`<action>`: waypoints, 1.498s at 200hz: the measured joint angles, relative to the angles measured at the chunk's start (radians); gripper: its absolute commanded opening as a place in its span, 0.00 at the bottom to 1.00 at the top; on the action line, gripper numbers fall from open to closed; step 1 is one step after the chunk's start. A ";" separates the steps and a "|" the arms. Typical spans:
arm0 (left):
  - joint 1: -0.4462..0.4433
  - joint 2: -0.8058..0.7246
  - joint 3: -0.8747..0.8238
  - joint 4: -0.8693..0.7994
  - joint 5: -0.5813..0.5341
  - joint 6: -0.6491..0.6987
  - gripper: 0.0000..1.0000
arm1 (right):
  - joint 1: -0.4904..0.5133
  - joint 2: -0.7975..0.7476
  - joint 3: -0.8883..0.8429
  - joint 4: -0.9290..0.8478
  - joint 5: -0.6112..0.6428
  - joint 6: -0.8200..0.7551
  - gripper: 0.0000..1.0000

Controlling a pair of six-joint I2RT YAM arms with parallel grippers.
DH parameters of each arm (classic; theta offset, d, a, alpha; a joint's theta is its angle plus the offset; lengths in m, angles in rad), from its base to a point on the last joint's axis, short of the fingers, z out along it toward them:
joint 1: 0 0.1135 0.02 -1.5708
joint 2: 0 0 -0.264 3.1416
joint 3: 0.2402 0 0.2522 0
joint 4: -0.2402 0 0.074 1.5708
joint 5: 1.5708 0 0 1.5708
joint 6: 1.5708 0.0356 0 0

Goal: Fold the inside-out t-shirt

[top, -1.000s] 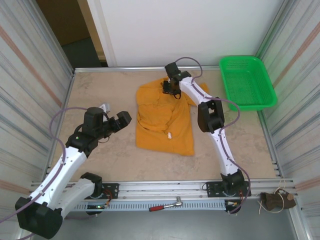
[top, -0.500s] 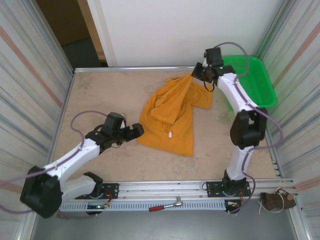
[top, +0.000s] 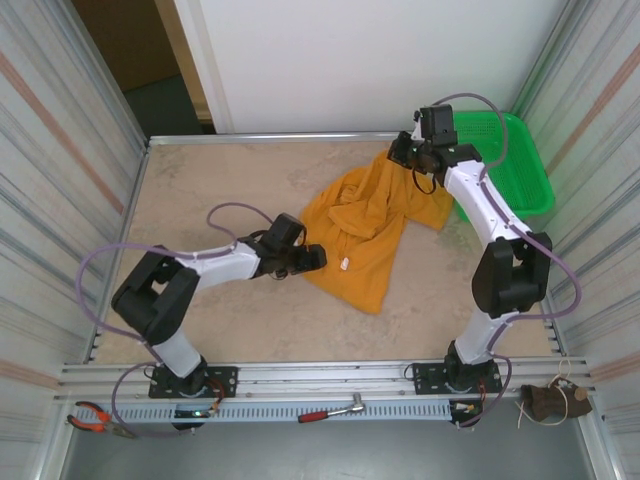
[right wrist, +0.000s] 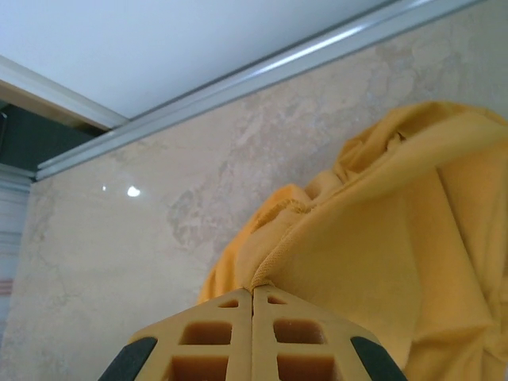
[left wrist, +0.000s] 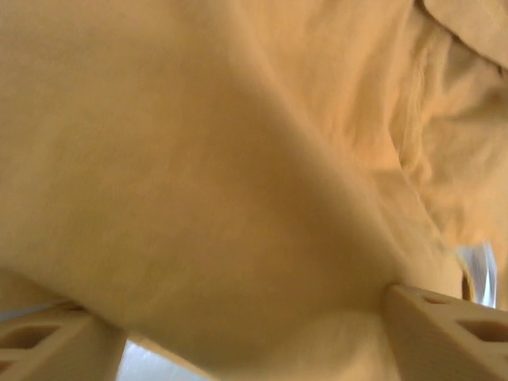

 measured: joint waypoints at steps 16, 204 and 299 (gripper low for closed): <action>0.003 0.059 0.055 -0.003 -0.006 0.017 0.24 | -0.005 -0.039 -0.051 0.008 0.002 0.000 0.00; 0.490 -0.075 0.351 -0.416 0.169 0.416 0.86 | 0.075 -0.404 -0.591 0.012 0.346 0.148 0.51; 0.754 -0.355 0.002 -0.394 0.148 0.343 0.88 | 0.542 0.407 0.196 -0.171 0.260 -0.134 0.68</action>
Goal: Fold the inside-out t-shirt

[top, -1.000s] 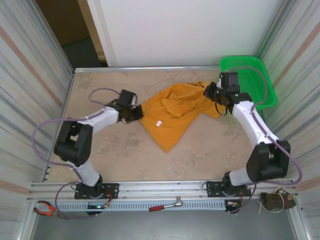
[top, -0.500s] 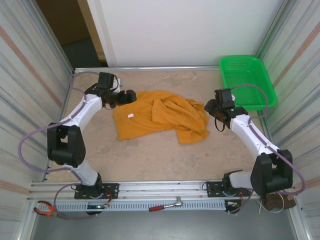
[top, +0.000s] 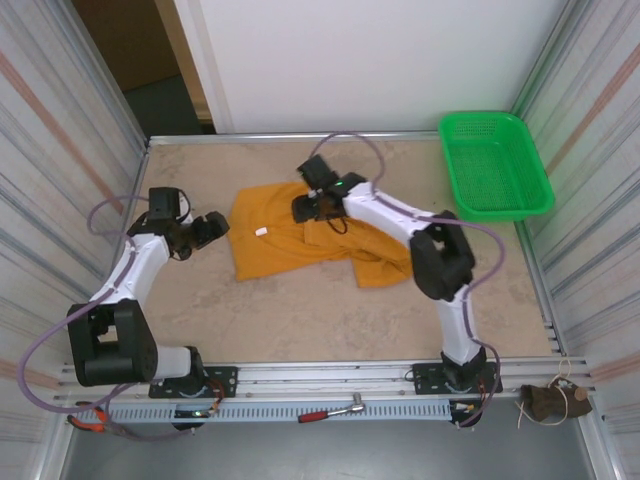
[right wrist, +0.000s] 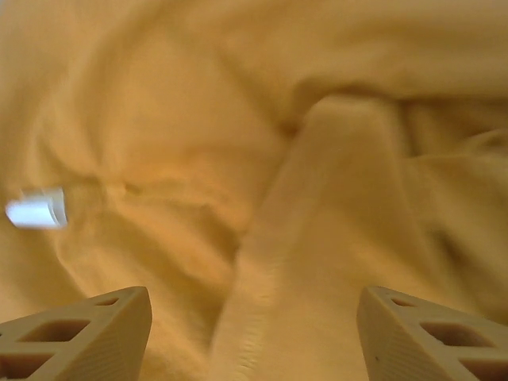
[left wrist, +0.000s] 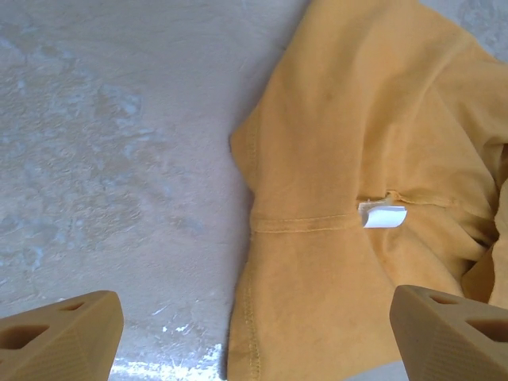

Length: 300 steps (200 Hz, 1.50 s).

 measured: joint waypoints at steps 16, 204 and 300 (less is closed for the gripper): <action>0.007 0.000 -0.001 0.006 0.011 -0.002 0.88 | 0.057 0.092 0.072 -0.064 0.055 -0.010 0.61; -0.129 0.201 -0.026 0.150 0.018 -0.052 0.72 | -0.192 -0.387 -0.333 0.033 0.066 0.033 0.00; -0.149 0.330 -0.010 0.262 -0.008 -0.072 0.00 | -0.249 -0.441 -0.371 0.065 -0.022 0.055 0.00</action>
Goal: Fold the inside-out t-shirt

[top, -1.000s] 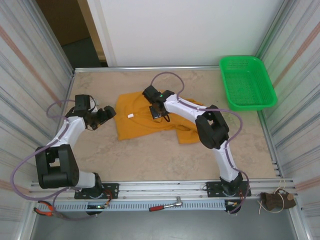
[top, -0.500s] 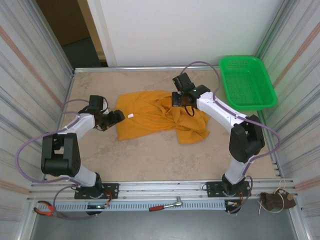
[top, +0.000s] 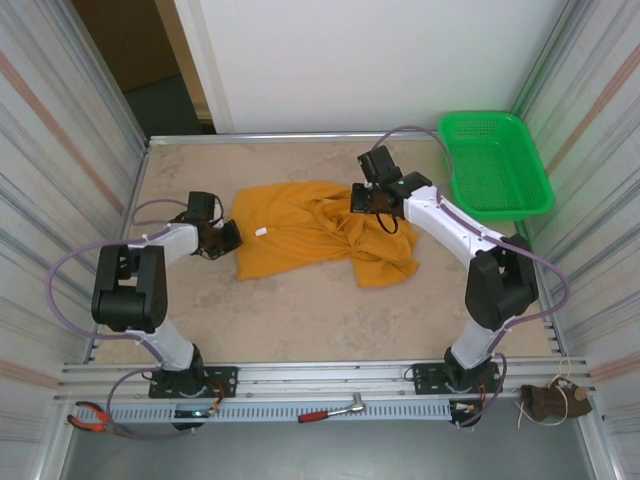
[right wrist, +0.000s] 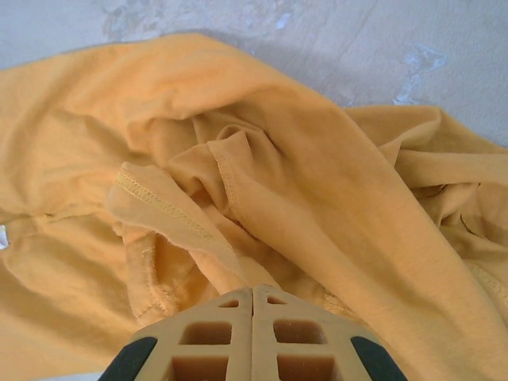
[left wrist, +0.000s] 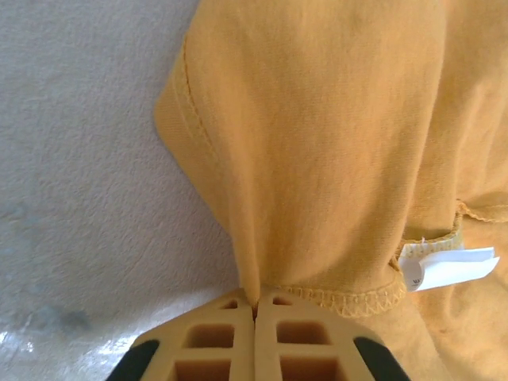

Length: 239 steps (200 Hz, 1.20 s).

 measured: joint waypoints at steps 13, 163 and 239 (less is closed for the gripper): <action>-0.001 -0.002 0.025 -0.023 -0.010 0.006 0.00 | -0.025 -0.016 0.000 0.000 -0.021 0.000 0.00; 0.049 -0.614 0.796 -0.268 -0.022 -0.032 0.00 | -0.729 -0.687 0.527 0.058 -0.389 0.177 0.00; 0.067 -0.359 0.857 -0.246 -0.037 -0.032 0.00 | -0.692 -0.365 0.524 0.185 -0.551 0.324 0.00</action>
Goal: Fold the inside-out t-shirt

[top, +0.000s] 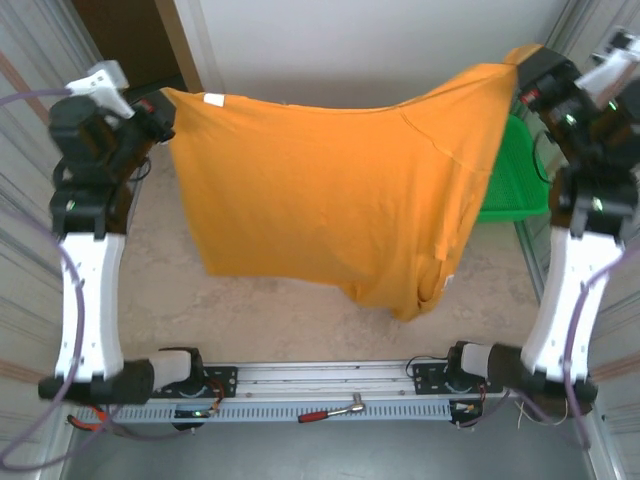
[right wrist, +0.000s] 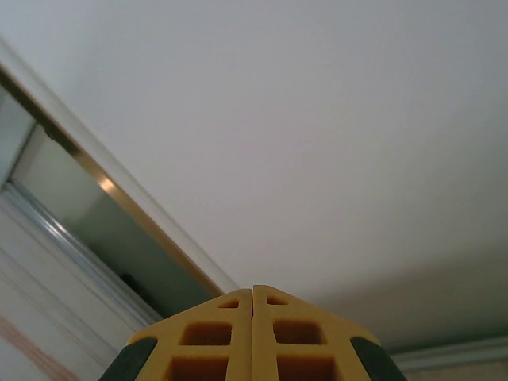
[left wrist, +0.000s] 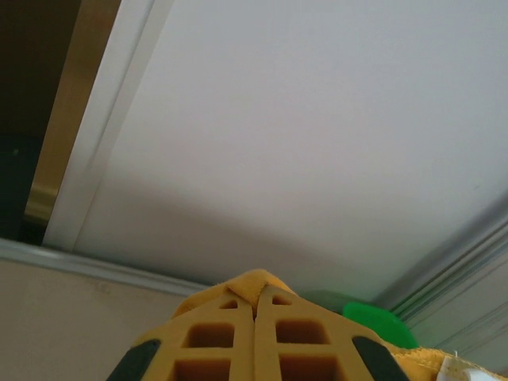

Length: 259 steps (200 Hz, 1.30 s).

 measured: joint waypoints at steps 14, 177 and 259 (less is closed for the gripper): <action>0.009 0.134 0.034 0.009 0.005 0.001 0.00 | 0.029 0.125 -0.001 0.000 -0.004 0.008 0.00; 0.072 0.099 0.117 0.125 0.062 -0.127 0.00 | 0.095 0.096 -0.094 0.204 -0.089 0.167 0.00; -0.334 -0.594 -1.040 0.134 -0.055 -0.150 0.00 | 0.141 -0.288 -1.272 0.178 0.056 0.055 0.00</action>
